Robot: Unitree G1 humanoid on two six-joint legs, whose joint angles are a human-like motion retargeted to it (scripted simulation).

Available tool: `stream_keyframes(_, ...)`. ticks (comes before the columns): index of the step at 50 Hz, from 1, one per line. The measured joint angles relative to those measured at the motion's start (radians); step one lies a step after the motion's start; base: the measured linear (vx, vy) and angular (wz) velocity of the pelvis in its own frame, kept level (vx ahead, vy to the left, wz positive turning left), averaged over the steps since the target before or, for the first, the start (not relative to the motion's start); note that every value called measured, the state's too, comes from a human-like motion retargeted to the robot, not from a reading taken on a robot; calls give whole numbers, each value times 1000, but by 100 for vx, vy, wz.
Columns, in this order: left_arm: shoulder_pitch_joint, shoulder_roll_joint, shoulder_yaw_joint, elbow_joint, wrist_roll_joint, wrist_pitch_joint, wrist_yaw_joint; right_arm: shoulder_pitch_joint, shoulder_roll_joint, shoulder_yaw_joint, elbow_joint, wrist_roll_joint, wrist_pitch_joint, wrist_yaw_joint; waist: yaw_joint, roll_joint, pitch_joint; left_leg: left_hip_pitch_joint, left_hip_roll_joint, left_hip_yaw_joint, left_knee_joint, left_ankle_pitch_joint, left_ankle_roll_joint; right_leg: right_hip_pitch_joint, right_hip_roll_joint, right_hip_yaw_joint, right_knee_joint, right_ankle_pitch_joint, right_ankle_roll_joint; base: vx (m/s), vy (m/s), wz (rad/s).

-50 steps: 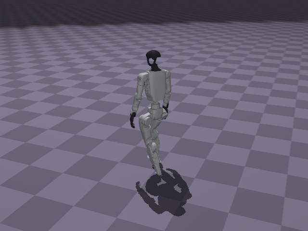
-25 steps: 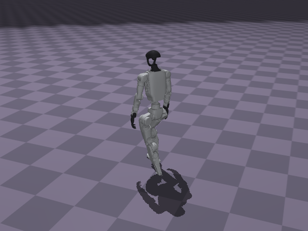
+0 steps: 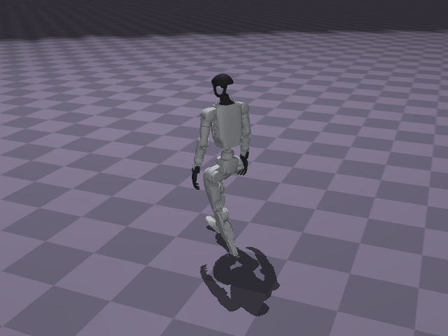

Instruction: Walk

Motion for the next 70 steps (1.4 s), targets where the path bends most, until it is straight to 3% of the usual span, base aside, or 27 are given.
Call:
stream_keyframes(24,12,-4,-1,-9,33,-17,-39,30,11,-36,-18,6,-1,-3,6,40,-26,37,24,-93,126,-134,24,69,52,-12,-131,156,27,14,-3,12)
stream_keyframes(30,19,-7,2,-5,35,-18,-43,33,8,-46,-18,16,-5,-25,8,65,-36,44,43,-111,184,-167,7,92,79,-17,-115,142,6,22,-7,8)
stream_keyframes(35,16,-12,3,-3,29,-17,-41,32,2,-51,-15,27,-9,-48,14,96,-45,42,66,-138,247,-163,-28,112,115,-27,-112,80,-35,24,-8,2)
stream_keyframes(50,-34,-6,-9,-74,7,-39,-23,8,-60,-29,-32,25,-29,-109,48,219,-72,-43,161,-162,548,74,-251,253,248,-50,-259,52,-116,22,-7,-1)
stream_keyframes(60,-62,12,-16,-155,32,-57,-21,-13,-119,-24,-62,-5,-39,-130,79,264,-87,-184,276,-58,803,62,-244,354,284,-53,-352,40,-141,20,-3,11)
stream_keyframes(70,-47,10,-15,-147,65,-51,-53,-20,-144,-27,-77,-46,-34,-113,110,262,-89,-293,349,3,898,-22,-173,456,270,-54,-430,32,-137,16,-1,21)
